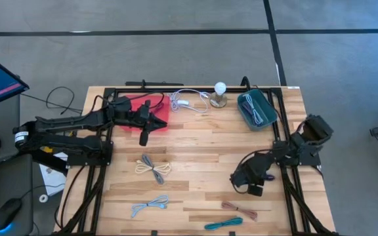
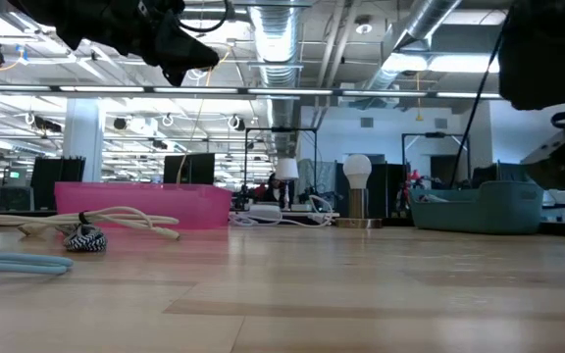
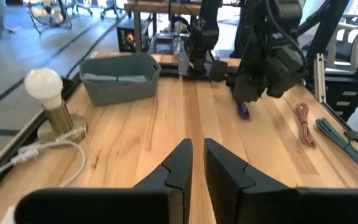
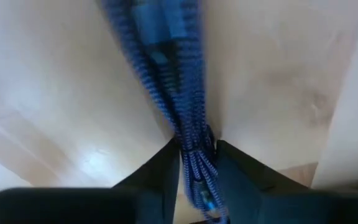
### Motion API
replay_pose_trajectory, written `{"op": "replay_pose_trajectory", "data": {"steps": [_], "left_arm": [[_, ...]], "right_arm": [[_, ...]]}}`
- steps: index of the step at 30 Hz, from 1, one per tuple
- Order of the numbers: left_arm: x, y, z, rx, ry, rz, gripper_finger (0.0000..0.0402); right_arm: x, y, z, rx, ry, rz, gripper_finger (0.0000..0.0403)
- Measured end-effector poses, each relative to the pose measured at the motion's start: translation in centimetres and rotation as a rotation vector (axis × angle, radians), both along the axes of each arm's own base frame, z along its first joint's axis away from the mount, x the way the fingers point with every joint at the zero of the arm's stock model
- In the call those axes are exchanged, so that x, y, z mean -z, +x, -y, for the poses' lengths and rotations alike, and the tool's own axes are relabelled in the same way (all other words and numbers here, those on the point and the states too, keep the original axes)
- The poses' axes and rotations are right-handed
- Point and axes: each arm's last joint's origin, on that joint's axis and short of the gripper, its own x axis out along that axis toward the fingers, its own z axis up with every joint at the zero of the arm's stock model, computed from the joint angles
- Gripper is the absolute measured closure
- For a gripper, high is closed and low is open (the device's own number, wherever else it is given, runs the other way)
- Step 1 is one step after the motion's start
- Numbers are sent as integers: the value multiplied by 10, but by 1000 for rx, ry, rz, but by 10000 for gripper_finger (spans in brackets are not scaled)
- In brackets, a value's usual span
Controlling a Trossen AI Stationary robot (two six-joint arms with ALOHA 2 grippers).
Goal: Pick & Place USB Port
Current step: Put the black and violet charger cable into the pink bin
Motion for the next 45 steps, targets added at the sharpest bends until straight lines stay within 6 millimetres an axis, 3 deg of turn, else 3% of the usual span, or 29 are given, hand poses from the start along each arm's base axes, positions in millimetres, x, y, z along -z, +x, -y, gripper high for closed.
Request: {"op": "replay_pose_trajectory", "data": {"steps": [8, 16, 24, 35, 45], "left_arm": [[13, 0, 0, -1, -8, -33, 362], [14, 0, 0, -9, -4, -29, 362], [13, 0, -1, -9, -1, -20, 362], [11, 0, -1, -9, 4, -1, 362], [10, 0, -1, -10, 6, 7, 362]], "right_arm": [[-8, -1, 4, 2, 0, 43, 390], [-23, -1, 7, 7, 22, 123, 394], [-44, 2, 24, 42, 1, 256, 398], [-80, 5, 48, 65, -63, 574, 398], [-99, 21, 64, -21, -100, 833, 398]]}}
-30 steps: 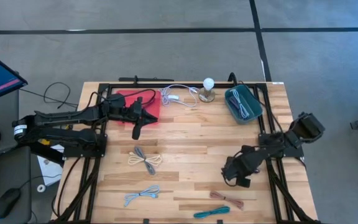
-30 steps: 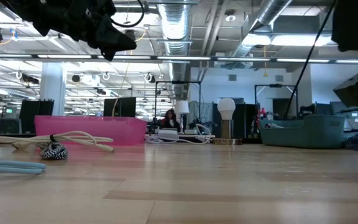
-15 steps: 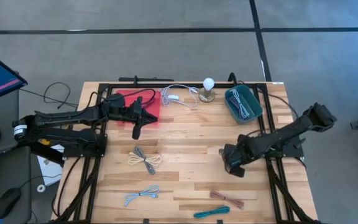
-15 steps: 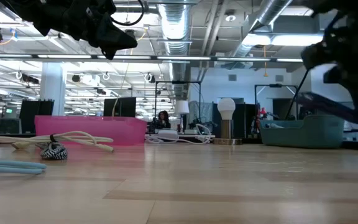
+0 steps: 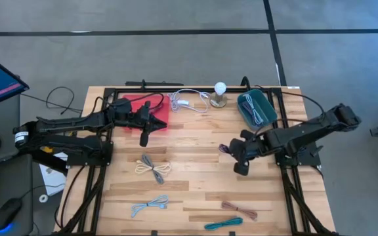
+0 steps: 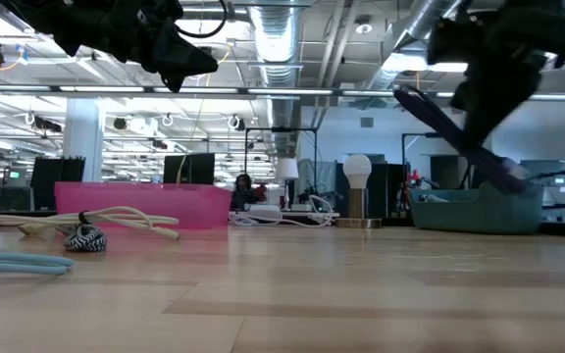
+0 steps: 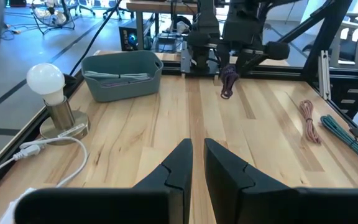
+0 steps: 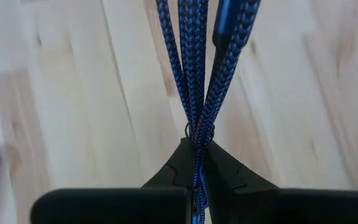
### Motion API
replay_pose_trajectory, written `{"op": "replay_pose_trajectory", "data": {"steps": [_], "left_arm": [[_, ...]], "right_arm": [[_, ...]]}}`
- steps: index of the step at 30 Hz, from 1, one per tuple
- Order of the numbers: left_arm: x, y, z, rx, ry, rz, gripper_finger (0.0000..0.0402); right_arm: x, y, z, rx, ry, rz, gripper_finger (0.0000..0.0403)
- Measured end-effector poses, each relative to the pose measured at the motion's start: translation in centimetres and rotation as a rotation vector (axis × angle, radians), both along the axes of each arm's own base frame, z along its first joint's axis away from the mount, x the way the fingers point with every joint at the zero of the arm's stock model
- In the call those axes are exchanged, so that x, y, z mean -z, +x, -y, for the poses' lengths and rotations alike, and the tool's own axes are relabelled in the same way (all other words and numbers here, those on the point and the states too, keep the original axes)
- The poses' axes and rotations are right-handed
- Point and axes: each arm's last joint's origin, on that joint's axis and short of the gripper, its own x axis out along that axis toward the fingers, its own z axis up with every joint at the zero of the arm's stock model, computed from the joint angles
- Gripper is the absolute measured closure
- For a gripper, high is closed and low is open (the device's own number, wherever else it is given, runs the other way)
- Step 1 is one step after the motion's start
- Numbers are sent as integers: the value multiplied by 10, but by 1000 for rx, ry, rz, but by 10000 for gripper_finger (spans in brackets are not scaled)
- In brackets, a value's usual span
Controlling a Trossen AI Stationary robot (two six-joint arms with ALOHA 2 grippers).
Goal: Pick & Place USB Port
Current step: Put the black and violet charger cable into the pink bin
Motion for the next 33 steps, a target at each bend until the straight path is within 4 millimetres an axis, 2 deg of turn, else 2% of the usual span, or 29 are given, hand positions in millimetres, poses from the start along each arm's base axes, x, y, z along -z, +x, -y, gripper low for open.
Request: {"op": "replay_pose_trajectory", "data": {"steps": [12, 33], "left_arm": [[0, 0, 0, 0, 0, 2, 362], [0, 0, 0, 0, 0, 2, 362]], "right_arm": [[-16, 27, 19, -127, -104, 259, 399], [-46, 52, 47, -188, -357, 585, 399]]}}
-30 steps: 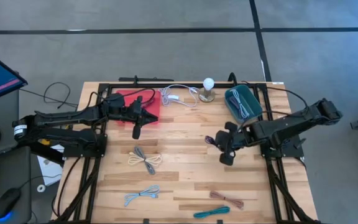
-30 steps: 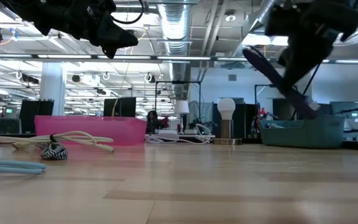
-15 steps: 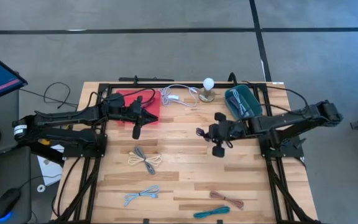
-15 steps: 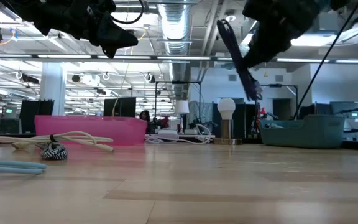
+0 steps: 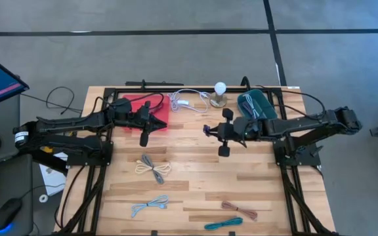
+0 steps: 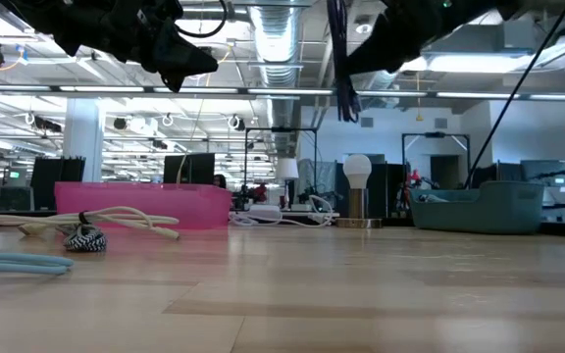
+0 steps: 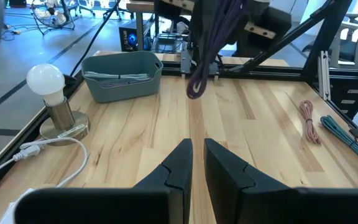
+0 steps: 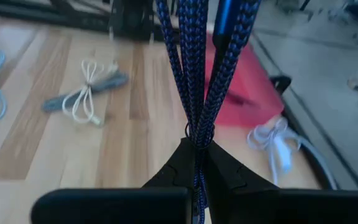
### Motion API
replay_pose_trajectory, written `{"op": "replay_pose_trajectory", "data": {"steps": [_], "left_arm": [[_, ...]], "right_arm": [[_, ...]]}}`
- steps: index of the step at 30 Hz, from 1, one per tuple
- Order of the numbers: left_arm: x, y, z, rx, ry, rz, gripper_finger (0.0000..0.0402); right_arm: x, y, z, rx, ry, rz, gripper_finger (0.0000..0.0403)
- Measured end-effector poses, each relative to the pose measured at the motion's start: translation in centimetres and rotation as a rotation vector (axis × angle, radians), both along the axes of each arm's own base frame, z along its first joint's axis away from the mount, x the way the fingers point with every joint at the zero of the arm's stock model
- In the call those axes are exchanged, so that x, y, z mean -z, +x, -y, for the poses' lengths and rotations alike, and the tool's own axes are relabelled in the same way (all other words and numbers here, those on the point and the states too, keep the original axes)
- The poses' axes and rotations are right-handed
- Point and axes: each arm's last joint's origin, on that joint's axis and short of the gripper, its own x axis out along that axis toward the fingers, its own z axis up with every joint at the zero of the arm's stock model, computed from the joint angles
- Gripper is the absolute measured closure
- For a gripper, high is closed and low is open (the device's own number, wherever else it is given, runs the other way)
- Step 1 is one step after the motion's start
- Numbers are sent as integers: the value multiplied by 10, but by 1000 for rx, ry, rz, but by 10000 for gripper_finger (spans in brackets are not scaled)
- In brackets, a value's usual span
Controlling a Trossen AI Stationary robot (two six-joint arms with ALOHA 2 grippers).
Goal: Pick & Place USB Port
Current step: Put the black and violet charger cable into the pink bin
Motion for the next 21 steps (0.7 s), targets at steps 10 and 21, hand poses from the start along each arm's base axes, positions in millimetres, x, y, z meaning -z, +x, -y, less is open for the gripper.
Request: {"op": "replay_pose_trajectory", "data": {"steps": [10, 21], "left_arm": [[-1, 1, 0, 1, 3, 9, 362], [-1, 23, -6, 6, 28, 104, 303]], "right_arm": [[-4, 2, 3, 1, -18, 45, 399], [-10, 4, 4, -2, -24, 106, 399]]}}
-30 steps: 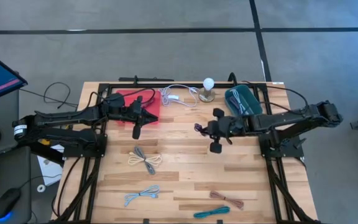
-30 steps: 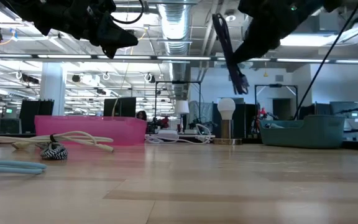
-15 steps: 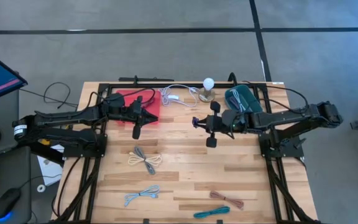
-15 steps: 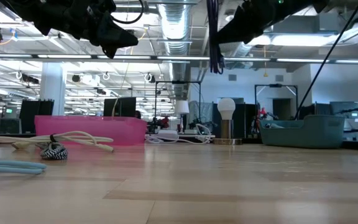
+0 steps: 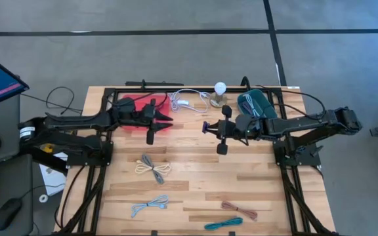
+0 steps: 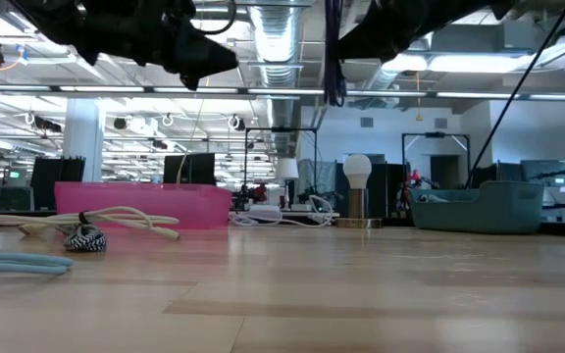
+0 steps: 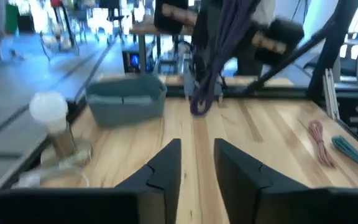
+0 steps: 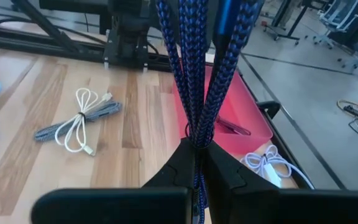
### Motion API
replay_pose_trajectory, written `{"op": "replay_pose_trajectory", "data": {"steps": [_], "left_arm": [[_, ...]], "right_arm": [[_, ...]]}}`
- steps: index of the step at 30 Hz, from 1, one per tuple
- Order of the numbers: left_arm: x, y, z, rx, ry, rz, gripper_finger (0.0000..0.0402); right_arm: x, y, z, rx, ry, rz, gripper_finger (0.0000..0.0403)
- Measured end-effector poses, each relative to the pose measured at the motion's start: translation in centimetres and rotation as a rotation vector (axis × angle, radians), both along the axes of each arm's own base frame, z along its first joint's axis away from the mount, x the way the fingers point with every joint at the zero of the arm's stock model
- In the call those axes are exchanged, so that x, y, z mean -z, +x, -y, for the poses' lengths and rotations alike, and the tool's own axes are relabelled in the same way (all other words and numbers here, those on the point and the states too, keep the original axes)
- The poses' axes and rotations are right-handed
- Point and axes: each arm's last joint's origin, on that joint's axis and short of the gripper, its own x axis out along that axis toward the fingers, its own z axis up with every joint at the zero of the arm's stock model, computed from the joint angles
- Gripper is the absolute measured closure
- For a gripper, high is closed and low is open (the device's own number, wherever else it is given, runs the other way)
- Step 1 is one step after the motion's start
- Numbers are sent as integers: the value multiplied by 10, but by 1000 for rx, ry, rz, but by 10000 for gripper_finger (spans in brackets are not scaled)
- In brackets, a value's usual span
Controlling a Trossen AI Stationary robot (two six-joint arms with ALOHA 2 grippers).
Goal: Pick & Place USB Port
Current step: Put the black and violet charger cable into the pink bin
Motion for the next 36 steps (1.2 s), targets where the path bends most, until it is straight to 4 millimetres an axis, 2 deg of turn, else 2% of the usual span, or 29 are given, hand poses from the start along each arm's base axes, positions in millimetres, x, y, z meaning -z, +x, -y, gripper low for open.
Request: {"op": "replay_pose_trajectory", "data": {"steps": [6, 8, 14, 17, 28, 36], "left_arm": [[-1, 12, 5, 41, 13, 64, 273], [0, 15, 9, 60, -1, 71, 266], [1, 20, 14, 90, -5, 83, 258], [1, 19, 14, 85, -13, 82, 258], [2, 20, 13, 86, -20, 77, 249], [2, 20, 13, 86, -32, 76, 239]], "right_arm": [[-1, 1, -1, -1, 8, 14, 399], [4, 7, -2, -4, 9, 17, 399], [32, 31, -2, -28, 9, -21, 399], [39, 39, -1, -26, 9, -15, 399], [27, 61, -2, -36, -22, 17, 399], [21, 64, 0, -31, -28, 42, 399]]}}
